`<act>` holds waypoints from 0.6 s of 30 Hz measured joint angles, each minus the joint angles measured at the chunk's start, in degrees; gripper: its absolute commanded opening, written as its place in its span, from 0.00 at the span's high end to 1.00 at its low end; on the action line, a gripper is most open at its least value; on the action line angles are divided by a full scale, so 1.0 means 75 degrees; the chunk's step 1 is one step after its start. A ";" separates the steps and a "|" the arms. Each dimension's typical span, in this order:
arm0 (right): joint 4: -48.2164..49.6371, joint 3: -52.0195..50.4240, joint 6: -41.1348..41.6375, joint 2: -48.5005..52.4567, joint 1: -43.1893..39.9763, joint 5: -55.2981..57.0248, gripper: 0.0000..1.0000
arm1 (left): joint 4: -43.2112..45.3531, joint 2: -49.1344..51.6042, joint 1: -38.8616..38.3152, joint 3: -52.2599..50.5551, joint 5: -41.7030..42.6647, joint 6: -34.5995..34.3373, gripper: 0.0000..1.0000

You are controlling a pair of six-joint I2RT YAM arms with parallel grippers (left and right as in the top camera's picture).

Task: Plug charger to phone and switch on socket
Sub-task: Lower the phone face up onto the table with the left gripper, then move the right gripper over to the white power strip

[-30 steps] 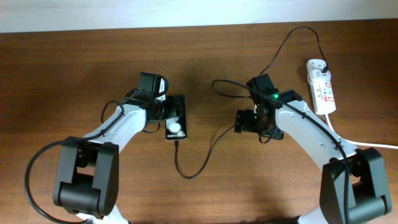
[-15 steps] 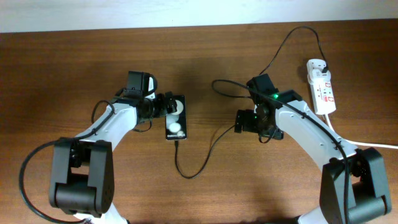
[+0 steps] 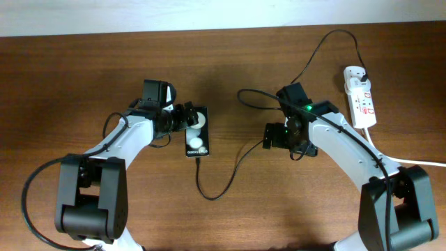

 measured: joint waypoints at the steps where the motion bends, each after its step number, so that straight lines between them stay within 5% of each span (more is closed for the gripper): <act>1: 0.0012 0.0000 -0.0003 0.0000 0.0000 0.0000 0.01 | 0.0000 0.0000 0.0000 0.0000 0.0000 0.0000 0.01; 9: -0.0227 0.0315 -0.0015 0.0009 -0.0026 -0.0460 0.02 | 0.0000 0.0000 0.0000 0.0000 0.0000 0.0000 0.01; 18: -0.2981 0.4371 -0.0038 0.0006 -0.1276 0.0647 0.02 | 0.0006 0.0000 0.0000 0.0000 0.0003 0.0000 0.01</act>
